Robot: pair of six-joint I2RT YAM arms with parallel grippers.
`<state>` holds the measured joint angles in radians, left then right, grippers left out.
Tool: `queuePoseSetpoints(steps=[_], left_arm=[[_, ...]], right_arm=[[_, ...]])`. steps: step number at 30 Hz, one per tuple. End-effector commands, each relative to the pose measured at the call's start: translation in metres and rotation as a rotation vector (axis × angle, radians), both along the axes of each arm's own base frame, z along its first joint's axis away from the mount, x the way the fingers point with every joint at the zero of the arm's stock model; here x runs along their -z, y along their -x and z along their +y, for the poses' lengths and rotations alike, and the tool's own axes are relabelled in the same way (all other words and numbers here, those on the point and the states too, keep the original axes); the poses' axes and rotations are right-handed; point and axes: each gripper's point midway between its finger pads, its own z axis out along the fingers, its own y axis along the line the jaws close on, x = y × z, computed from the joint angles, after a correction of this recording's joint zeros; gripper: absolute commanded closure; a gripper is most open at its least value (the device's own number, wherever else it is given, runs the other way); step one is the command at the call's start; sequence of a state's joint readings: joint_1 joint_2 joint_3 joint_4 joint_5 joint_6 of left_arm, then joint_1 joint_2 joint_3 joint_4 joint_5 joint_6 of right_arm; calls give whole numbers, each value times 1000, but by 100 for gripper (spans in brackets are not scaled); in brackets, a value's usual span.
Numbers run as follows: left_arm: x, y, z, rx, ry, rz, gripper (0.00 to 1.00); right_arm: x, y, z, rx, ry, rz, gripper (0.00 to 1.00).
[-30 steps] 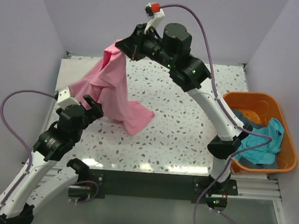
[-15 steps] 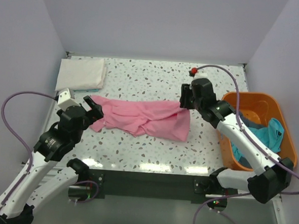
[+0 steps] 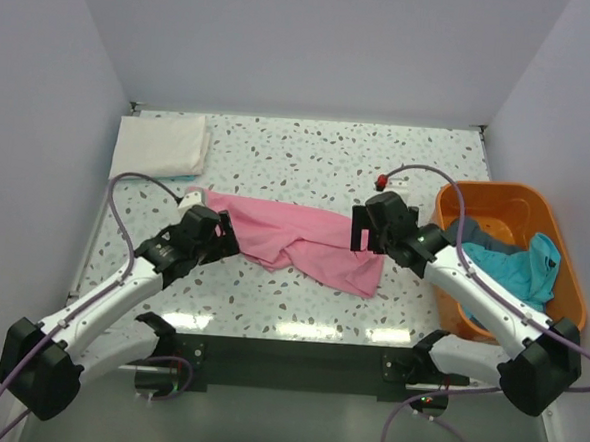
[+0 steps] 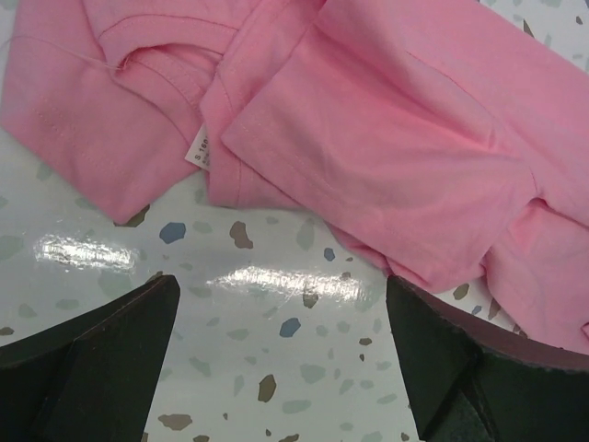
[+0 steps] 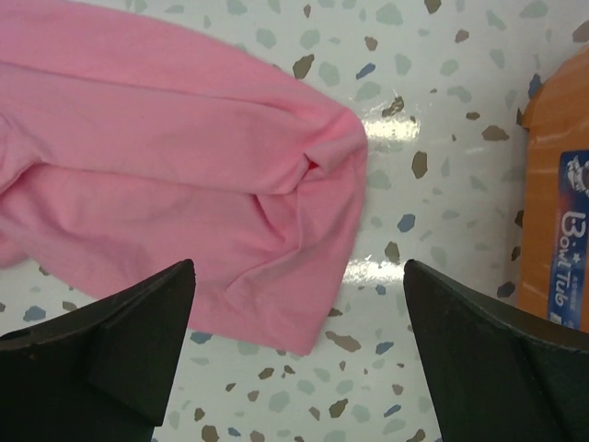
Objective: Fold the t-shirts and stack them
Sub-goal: Flatten the tshirt out
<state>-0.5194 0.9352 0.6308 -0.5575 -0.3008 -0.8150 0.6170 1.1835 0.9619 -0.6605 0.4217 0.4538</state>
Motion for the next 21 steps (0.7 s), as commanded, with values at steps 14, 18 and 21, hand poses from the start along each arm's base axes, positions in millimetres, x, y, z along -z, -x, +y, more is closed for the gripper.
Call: queuePoseSetpoints(steps=[14,18,21], left_arm=[[-3,-92,4,-17,0,-147,3],[14,-97,-14,87,50,-78,11],[20,-99,-16,94,49,-71,17]], right_arm=[[37,57,2,17,-191,82,1],[42,54,4,24,-195,80,1],[43,52,7,27,-196,91,1]])
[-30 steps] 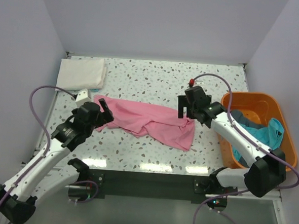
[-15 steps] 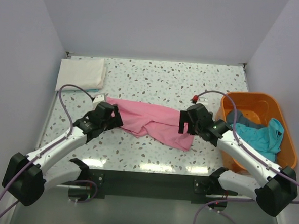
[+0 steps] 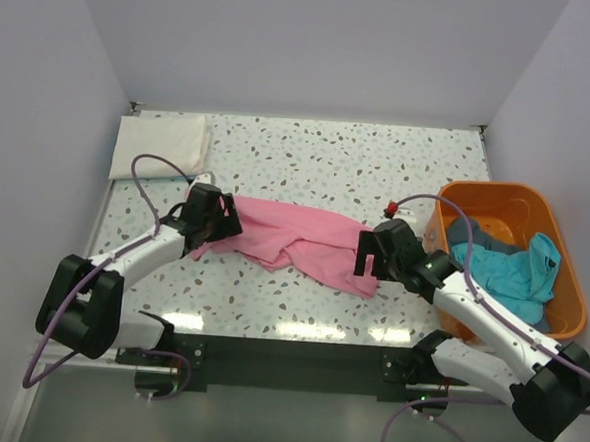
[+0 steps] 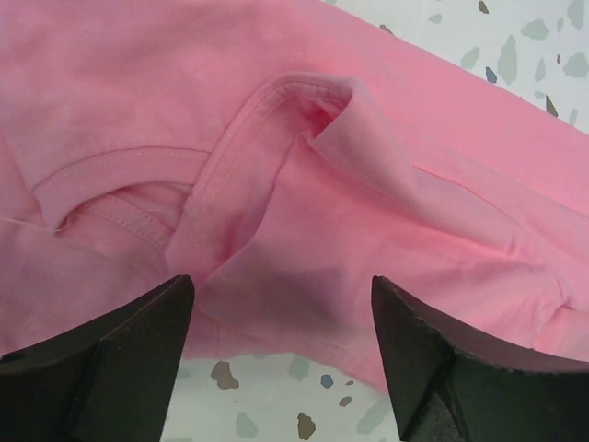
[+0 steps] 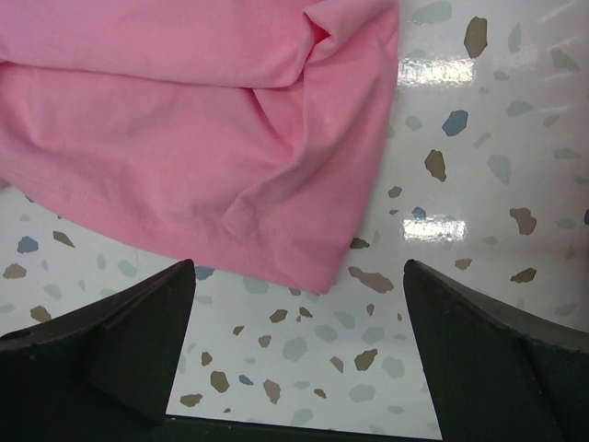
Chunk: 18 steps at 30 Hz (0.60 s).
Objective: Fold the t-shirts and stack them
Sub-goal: Flatten the tshirt out
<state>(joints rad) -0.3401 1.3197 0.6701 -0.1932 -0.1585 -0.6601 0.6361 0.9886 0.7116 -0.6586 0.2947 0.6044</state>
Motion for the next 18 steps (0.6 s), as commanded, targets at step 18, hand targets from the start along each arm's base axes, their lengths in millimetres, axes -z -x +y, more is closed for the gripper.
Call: queuePoseSetpoints(steps=[18], left_arm=[[-2,-26,-7,34,-13,-24,41]], right_arm=[[8,1,4,37,-34,11,1]])
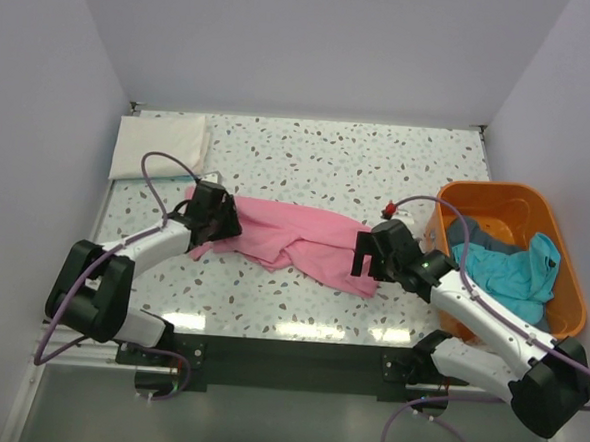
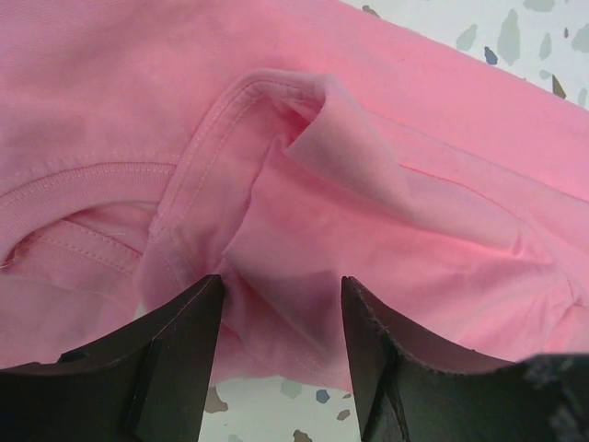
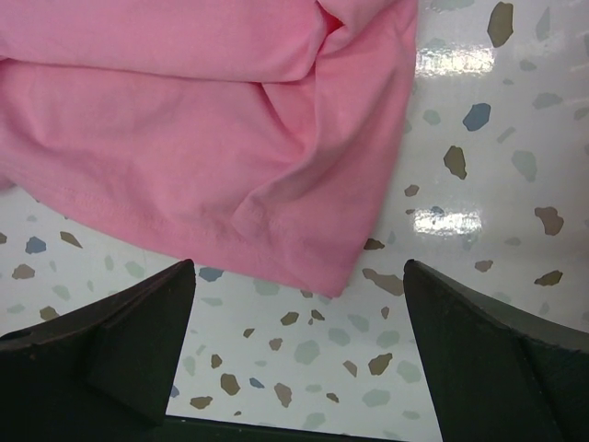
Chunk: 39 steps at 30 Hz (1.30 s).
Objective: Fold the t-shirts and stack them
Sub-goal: Flatten the tshirt out
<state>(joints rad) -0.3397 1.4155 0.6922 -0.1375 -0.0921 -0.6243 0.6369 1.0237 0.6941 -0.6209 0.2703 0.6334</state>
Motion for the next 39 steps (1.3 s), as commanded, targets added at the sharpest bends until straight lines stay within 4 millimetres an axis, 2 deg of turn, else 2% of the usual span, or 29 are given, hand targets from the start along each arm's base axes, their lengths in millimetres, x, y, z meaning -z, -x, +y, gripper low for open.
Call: queuePoseSetpoints(steps=[1,7,12,14,18,19,20,22,23,24,27,30,31,34,35,36,37,39], left_arm=[[-14,-14,11,-45,-47,-40,41],[-17,-7,22,-77,-82,-49,45],[-12,-13,6,-32,-17,-43,57],[-9,-15,0,-23,6,-36,58],[-8,-17,1,-30,-7,-25,60],[-7,-17,2,-32,-10,-22,63],[-7,-16,2,-32,-12,-24,71],[-8,-16,3,-31,-15,-28,79],[-9,-16,3,-30,-13,-31,92],[-10,-17,3,-29,-15,-33,100],[-15,-17,1,-11,-10,-48,100],[-35,-19,-3,11,16,-104,100],[-50,-19,-4,15,35,-146,100],[-74,-14,-5,24,64,-208,100],[-94,-12,-5,26,83,-261,100],[-101,-8,-4,25,91,-274,100],[-119,-5,-2,20,109,-324,100],[-131,2,0,12,118,-351,100]], right_arm=[[-1,3,-5,30,-7,-15,1],[-1,4,-8,45,-7,-24,1],[-2,5,-10,52,-1,-26,1],[-3,5,-12,55,4,-30,1],[-4,9,-18,65,17,-31,1],[-3,10,-19,67,20,-31,1],[-5,10,-20,71,14,-40,1],[-5,11,-19,74,6,-38,1],[-4,11,-20,73,5,-37,1],[-5,11,-19,72,2,-39,1],[-3,14,-19,67,1,-29,1],[0,19,-18,52,1,0,1],[1,22,-18,48,2,15,1],[10,32,-15,47,3,79,2],[13,35,-12,39,-1,91,2],[17,40,-7,20,0,107,2],[23,42,-9,28,24,122,2],[28,44,-11,71,35,138,2]])
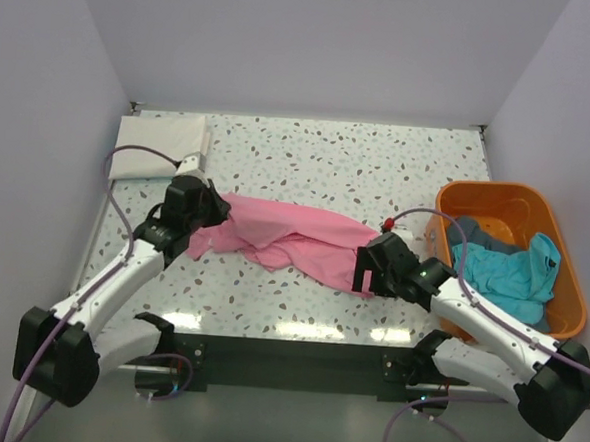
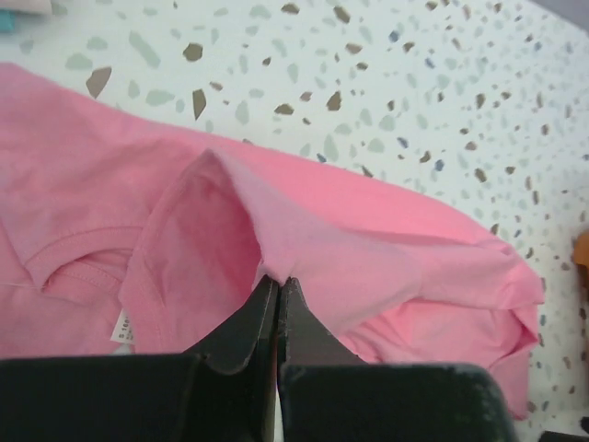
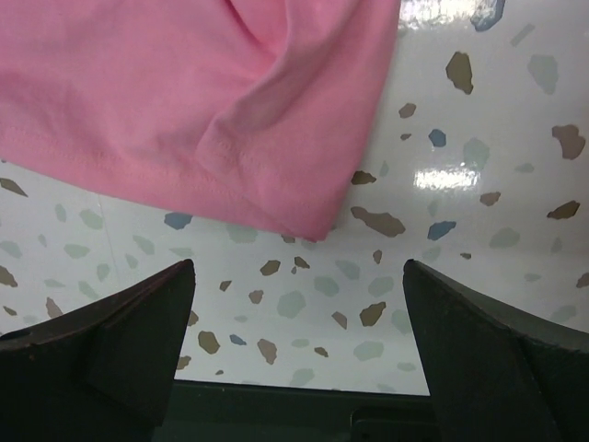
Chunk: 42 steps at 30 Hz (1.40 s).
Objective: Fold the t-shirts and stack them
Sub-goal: Flatten the tshirt out
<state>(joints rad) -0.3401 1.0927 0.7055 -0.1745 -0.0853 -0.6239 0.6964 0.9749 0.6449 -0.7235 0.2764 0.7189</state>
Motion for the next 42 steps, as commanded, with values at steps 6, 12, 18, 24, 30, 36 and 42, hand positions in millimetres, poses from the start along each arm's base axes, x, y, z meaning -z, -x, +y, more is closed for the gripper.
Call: queuePoseSetpoints(steps=[6,12,18,24,30,36,42], left_arm=[[-64,19,13,-32,35,-136,100],[-81,23,13,-27,55,-167,100],[-91,28,21,-61,48,-180,100],[-96,32,38,-143,20,-180,100],[-93,32,72,-327,-61,-139,100],[-102,32,85,-398,-83,-157,100],[-102,31,83,-390,-80,-159,100]], right_arm=[[22,-13,13,114,-19,17,8],[18,-40,36,93,-6,-28,9],[34,-52,24,220,103,-25,10],[41,-54,17,252,187,-9,12],[27,-29,-34,344,338,-25,12],[22,-17,-49,333,332,-54,23],[46,-26,-9,179,202,-14,32]])
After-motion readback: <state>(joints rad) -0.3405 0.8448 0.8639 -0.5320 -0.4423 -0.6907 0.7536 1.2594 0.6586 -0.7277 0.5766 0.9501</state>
